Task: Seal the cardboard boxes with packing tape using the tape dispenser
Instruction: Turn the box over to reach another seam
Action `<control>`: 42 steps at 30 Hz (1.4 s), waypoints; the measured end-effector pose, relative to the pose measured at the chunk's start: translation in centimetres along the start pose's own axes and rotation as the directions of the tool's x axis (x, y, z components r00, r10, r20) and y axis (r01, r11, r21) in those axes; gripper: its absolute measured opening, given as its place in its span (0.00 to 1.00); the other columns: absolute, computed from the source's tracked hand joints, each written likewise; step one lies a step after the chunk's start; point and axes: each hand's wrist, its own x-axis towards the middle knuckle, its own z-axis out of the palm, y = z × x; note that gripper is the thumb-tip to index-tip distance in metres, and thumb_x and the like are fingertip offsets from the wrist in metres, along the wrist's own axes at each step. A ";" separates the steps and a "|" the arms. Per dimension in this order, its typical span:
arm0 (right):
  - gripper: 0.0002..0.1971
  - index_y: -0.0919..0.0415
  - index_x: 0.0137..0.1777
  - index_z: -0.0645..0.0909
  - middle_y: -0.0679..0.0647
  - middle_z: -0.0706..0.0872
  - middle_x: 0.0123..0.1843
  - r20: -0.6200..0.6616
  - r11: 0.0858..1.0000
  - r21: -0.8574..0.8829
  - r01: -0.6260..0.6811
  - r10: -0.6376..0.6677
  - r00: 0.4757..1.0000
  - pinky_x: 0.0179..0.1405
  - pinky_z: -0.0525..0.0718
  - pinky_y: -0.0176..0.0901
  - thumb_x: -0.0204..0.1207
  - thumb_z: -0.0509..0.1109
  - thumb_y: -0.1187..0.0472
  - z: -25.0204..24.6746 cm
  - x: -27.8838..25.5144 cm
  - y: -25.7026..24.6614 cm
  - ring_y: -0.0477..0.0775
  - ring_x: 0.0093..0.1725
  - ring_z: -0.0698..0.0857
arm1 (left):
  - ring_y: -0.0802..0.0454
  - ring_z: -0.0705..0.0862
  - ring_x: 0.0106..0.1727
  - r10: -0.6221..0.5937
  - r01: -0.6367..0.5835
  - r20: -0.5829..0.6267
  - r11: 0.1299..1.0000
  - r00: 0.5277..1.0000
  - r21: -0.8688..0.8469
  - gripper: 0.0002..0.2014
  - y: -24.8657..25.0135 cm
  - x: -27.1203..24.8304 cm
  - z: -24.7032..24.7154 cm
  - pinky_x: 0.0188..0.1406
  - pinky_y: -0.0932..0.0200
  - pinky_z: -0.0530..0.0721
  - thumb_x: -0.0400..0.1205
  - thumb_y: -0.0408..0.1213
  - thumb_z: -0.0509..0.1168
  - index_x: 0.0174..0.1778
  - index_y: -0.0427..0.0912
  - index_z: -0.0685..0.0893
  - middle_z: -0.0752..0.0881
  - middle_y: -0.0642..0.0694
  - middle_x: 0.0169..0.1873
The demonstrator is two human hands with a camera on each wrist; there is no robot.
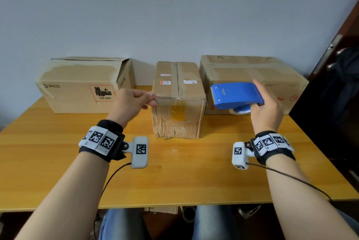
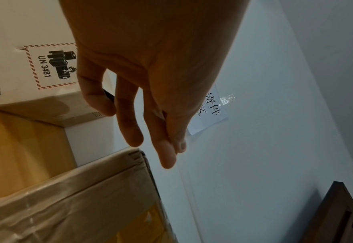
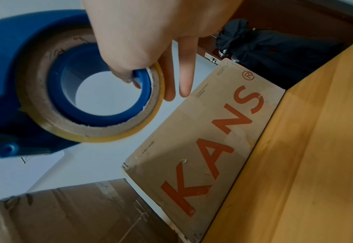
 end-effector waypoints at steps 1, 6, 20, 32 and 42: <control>0.31 0.54 0.75 0.82 0.60 0.89 0.55 -0.005 1.000 -0.004 0.009 -0.009 1.000 0.44 0.85 0.51 0.74 0.70 0.79 0.0 0.0 0.1 0.62 0.53 0.86 | 0.64 0.85 0.31 0.002 -0.002 0.002 1.000 1.000 0.000 0.08 -0.1 0.0 0.1 0.26 0.77 0.76 0.84 0.44 0.70 0.46 0.47 0.93 0.92 0.54 0.32; 0.31 0.55 0.75 0.82 0.60 0.89 0.56 -0.016 1.000 -0.006 0.030 -0.030 0.999 0.45 0.87 0.54 0.74 0.71 0.79 0.0 0.0 0.4 0.62 0.53 0.87 | 0.68 0.84 0.28 0.001 -0.001 -0.004 1.000 1.000 -0.002 0.09 -0.1 0.0 0.2 0.25 0.78 0.75 0.84 0.43 0.70 0.49 0.43 0.93 0.92 0.54 0.31; 0.32 0.54 0.76 0.81 0.60 0.87 0.57 -0.006 0.999 0.016 0.050 -0.050 0.999 0.43 0.88 0.56 0.74 0.71 0.79 0.1 0.1 0.9 0.62 0.54 0.86 | 0.67 0.84 0.28 -0.013 0.013 0.005 1.000 1.000 0.000 0.09 -0.2 -0.2 0.0 0.25 0.77 0.75 0.84 0.44 0.70 0.45 0.46 0.93 0.92 0.54 0.32; 0.32 0.55 0.75 0.81 0.58 0.86 0.57 -0.016 0.998 0.057 0.025 -0.024 1.000 0.45 0.87 0.59 0.74 0.70 0.81 -0.1 0.3 1.7 0.60 0.55 0.85 | 0.64 0.83 0.30 -0.019 0.019 -0.005 1.000 1.000 0.001 0.08 -0.6 0.0 -0.6 0.33 0.68 0.78 0.84 0.45 0.70 0.44 0.49 0.93 0.93 0.53 0.33; 0.31 0.55 0.76 0.80 0.58 0.85 0.57 -0.025 0.999 0.038 0.007 -0.007 1.000 0.41 0.78 0.46 0.75 0.68 0.79 0.6 0.3 0.4 0.60 0.53 0.84 | 0.62 0.85 0.30 0.037 -0.037 -0.035 0.999 0.999 -0.004 0.08 -2.1 0.7 -1.0 0.31 0.71 0.78 0.85 0.44 0.69 0.47 0.48 0.92 0.93 0.52 0.34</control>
